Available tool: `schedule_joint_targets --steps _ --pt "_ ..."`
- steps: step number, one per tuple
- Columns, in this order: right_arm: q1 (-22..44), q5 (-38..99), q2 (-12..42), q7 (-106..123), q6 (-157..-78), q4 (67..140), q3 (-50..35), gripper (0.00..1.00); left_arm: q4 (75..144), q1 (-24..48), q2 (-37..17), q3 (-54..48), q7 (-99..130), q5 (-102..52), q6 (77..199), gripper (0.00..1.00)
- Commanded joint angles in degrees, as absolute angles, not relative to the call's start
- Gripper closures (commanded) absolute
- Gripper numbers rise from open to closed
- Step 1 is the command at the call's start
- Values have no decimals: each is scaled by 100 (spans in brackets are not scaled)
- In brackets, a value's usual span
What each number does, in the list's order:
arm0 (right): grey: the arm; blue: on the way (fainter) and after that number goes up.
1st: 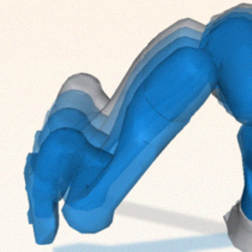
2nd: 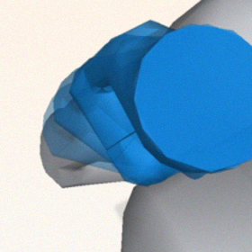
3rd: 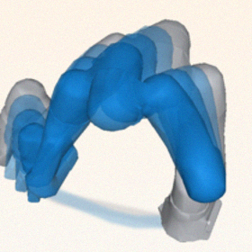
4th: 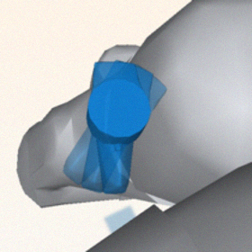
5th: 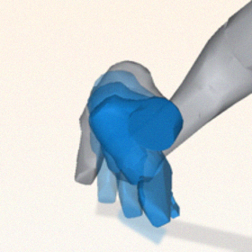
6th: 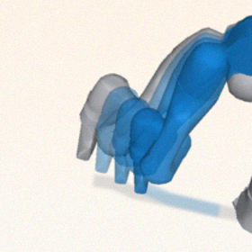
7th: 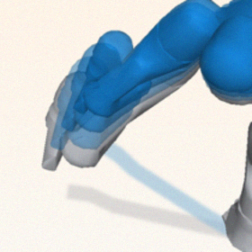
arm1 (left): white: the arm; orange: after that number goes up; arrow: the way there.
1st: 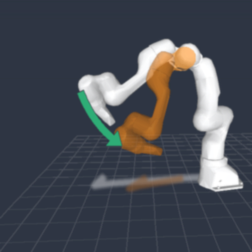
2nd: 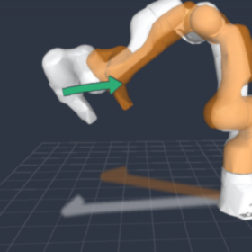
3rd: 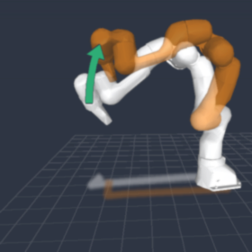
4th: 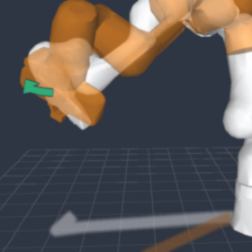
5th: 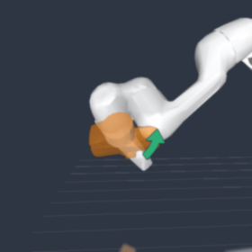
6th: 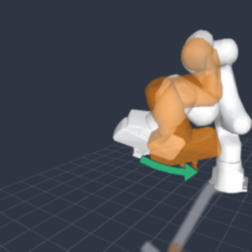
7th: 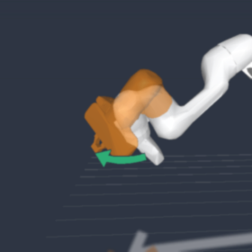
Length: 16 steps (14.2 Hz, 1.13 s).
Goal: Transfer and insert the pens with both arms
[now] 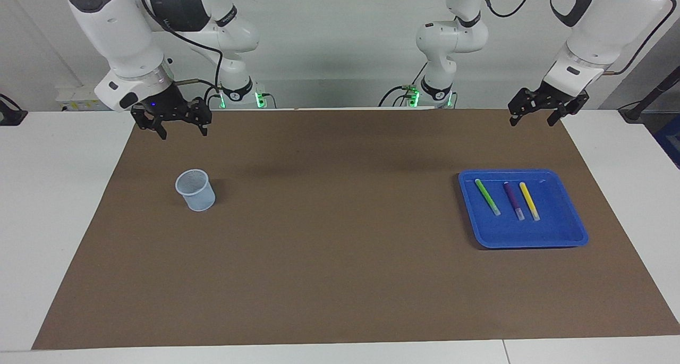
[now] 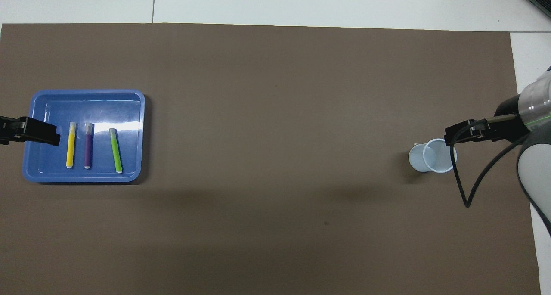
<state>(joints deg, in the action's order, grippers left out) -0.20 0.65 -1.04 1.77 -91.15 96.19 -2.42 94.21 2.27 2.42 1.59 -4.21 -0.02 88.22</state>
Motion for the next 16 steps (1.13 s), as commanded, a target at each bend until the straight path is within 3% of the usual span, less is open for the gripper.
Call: schedule_joint_targets --steps 1,16 --pt "-26 26 -202 123 -9105 9686 -237 0 9290 158 193 132 -369 -88 8736 0" --pt "-18 26 -202 123 -9105 9686 -237 0 9325 132 220 132 -369 -88 8736 0"
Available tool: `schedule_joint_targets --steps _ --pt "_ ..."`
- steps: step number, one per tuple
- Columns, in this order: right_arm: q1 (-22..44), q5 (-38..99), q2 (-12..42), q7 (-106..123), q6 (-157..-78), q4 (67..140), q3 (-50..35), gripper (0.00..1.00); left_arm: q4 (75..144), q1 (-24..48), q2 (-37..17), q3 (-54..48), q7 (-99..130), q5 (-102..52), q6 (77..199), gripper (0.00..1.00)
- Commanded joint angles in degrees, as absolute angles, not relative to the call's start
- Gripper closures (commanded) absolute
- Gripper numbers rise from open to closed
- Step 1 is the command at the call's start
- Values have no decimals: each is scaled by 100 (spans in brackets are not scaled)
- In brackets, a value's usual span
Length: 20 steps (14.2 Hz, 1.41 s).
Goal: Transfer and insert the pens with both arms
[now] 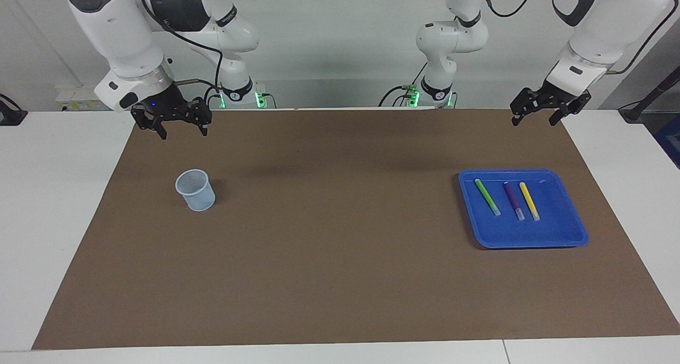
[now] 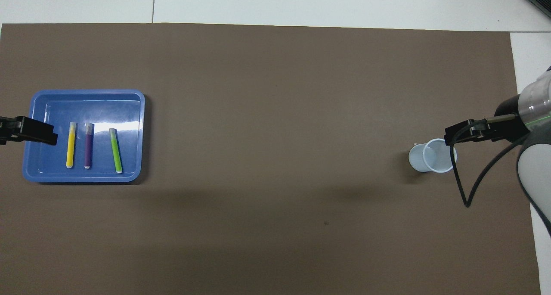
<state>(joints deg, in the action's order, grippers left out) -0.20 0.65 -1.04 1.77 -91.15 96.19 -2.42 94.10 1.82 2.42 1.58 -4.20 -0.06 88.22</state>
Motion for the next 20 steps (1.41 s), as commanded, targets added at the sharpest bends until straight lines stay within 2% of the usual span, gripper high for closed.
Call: schedule_joint_targets --steps 1,5,15,17,20 --pt "-9 166 -220 167 -9027 9694 -263 0 9325 132 228 132 -369 -88 8719 0" --pt "325 606 -351 141 -9088 9703 -378 0 9404 114 255 149 -360 -88 8745 0" --pt "123 615 -352 141 -9088 9712 -290 0 9457 -17 351 176 -114 -88 8710 0" --pt "114 615 -352 132 -9088 9712 -290 0 9614 17 430 167 -97 -88 8727 0" --pt "114 615 -352 132 -9088 9712 -290 0 10377 44 737 167 -35 -88 9444 0"
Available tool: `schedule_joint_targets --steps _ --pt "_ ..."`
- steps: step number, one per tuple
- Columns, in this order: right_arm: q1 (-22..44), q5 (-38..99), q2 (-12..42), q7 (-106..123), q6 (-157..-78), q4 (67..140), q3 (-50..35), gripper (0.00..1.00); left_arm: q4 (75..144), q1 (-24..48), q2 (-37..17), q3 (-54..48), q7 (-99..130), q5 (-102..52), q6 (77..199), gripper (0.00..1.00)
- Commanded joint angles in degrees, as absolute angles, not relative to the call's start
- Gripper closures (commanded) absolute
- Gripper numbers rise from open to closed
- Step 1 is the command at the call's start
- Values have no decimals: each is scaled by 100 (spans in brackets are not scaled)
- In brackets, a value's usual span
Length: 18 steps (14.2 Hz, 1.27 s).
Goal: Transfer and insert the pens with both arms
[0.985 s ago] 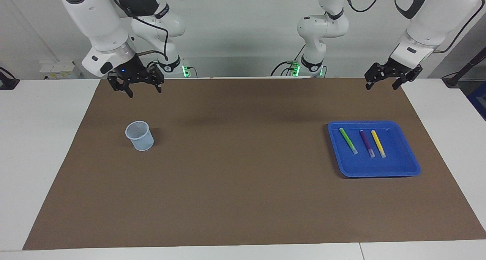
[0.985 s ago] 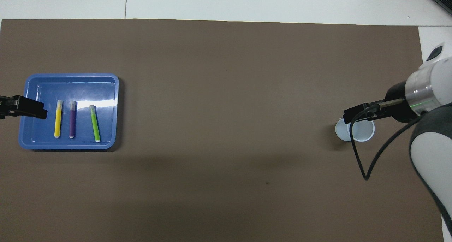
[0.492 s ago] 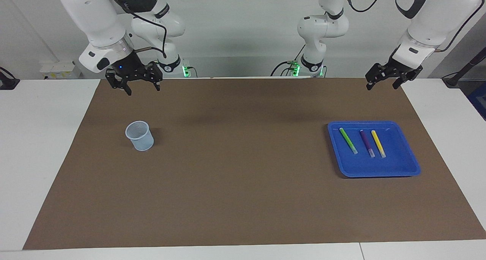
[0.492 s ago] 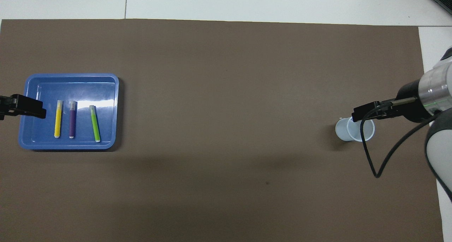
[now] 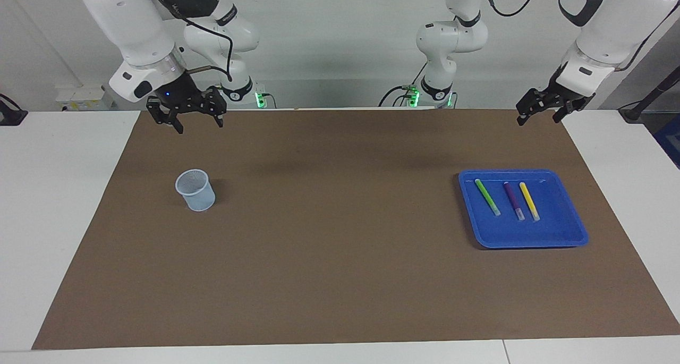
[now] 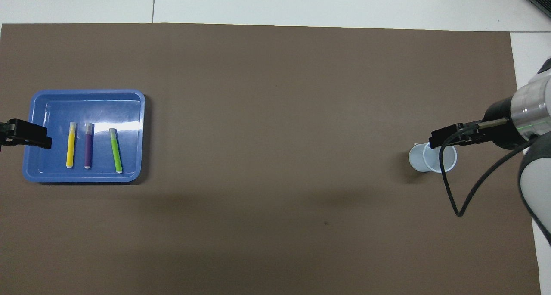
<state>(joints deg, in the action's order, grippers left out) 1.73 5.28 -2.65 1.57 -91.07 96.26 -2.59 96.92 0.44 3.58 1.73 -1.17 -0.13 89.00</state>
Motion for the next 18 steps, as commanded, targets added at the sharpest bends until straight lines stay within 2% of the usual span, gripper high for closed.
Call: schedule_joint_targets --steps 1,4,10,15,18 --pt "114 607 -352 141 -9088 9712 -290 0 10676 27 860 167 -18 -88 9744 0" --pt "114 615 -352 141 -9088 9712 -290 0 11293 44 1107 167 -18 -88 10238 0" --pt "0 615 -431 132 -9018 9721 -273 0 11917 44 1116 167 -26 -88 10712 0" --pt "-9 606 -527 149 -8974 9861 -343 0 12199 62 871 158 -35 -88 11328 0" --pt "35 615 -729 167 -9009 10221 -378 0 12243 70 590 158 -35 -149 11706 0"
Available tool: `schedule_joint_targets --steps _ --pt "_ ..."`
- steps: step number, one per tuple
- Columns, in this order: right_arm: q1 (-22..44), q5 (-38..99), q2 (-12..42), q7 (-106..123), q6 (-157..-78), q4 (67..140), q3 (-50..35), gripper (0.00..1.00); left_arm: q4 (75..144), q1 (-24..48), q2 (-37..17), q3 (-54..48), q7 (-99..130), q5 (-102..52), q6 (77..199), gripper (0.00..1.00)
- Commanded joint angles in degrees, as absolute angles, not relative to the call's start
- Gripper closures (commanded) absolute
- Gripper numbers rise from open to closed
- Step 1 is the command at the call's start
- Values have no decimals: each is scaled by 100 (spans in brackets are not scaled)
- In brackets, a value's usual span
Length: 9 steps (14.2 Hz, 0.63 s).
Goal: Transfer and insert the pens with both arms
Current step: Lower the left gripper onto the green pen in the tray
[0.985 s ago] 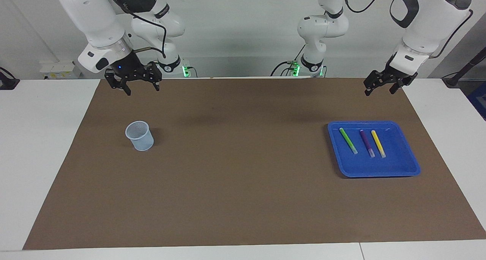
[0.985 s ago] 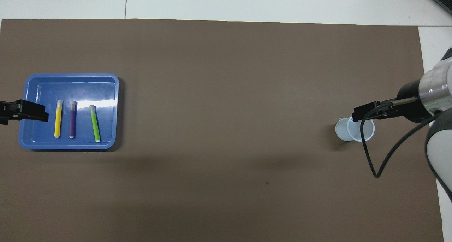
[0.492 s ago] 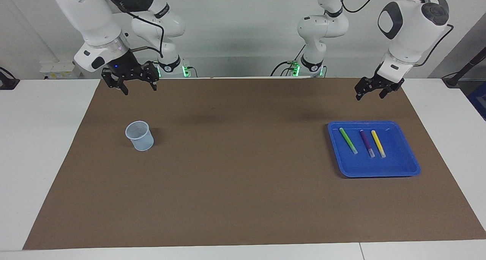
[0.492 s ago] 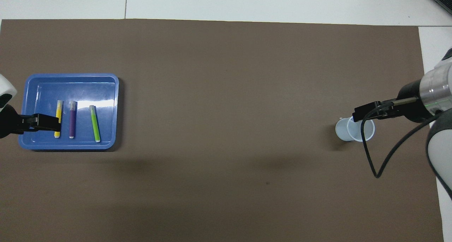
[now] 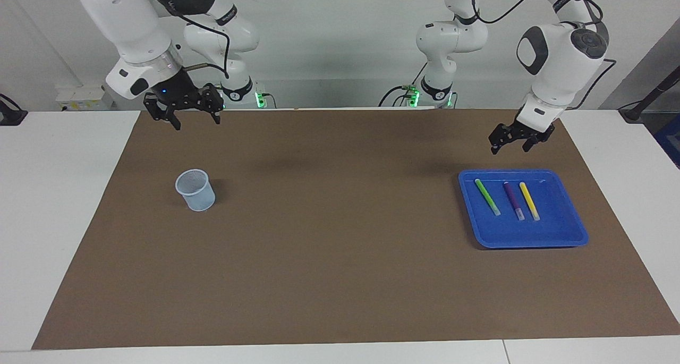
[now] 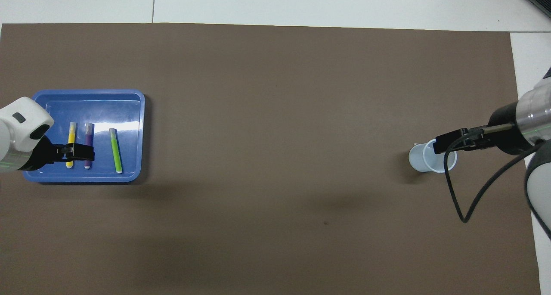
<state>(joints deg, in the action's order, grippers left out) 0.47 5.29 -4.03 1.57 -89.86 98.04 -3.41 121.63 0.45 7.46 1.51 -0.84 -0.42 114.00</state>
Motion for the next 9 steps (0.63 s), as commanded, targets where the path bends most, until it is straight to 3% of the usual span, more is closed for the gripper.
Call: schedule_joint_targets --steps 1,9 --pt "140 624 -747 176 -8930 10248 -369 0 12278 70 511 158 -35 -158 11820 0" --pt "193 772 -852 150 -8930 10467 -369 0 12419 44 45 158 -53 -290 12585 1"
